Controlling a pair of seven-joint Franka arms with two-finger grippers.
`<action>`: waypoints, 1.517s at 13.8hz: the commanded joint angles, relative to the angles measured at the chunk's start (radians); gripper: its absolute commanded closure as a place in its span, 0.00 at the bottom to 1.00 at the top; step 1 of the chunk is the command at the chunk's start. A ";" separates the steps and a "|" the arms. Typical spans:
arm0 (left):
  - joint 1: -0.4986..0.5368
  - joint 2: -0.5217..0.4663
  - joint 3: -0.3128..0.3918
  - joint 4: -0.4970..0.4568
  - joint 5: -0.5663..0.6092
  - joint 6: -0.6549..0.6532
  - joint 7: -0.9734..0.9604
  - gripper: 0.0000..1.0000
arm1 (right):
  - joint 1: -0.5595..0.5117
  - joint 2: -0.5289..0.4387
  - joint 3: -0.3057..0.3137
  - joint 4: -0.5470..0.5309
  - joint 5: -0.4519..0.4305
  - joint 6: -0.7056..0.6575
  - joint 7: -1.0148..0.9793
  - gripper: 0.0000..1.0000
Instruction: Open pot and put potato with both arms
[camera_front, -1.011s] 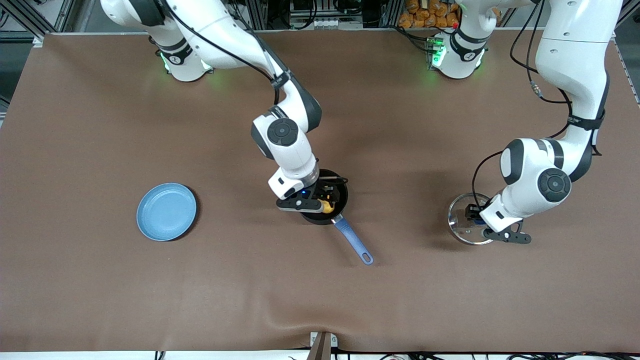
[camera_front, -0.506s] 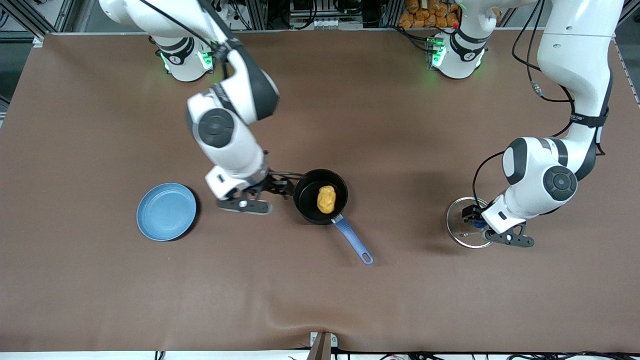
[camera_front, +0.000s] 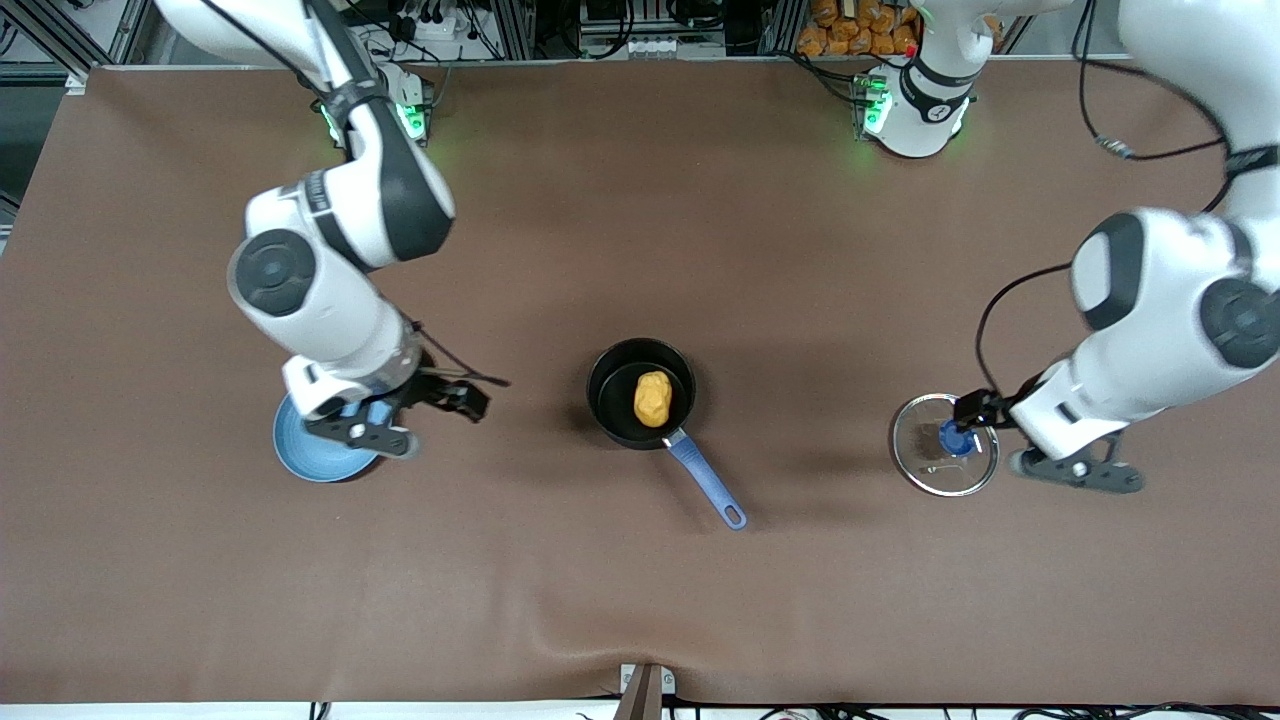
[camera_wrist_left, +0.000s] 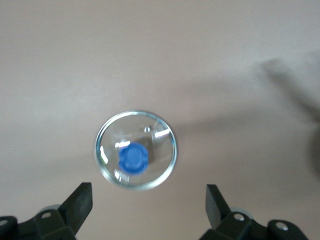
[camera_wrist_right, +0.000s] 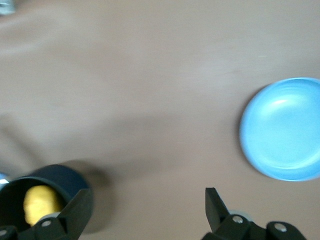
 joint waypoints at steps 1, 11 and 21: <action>-0.001 -0.040 -0.001 0.097 -0.013 -0.140 -0.056 0.00 | -0.049 -0.050 -0.011 -0.001 -0.073 -0.117 -0.186 0.00; 0.008 -0.209 0.008 0.104 0.001 -0.278 -0.176 0.00 | -0.117 -0.263 -0.097 -0.015 -0.084 -0.217 -0.343 0.00; 0.026 -0.274 0.013 0.101 -0.003 -0.370 -0.174 0.00 | -0.254 -0.320 -0.097 -0.029 -0.093 -0.317 -0.484 0.00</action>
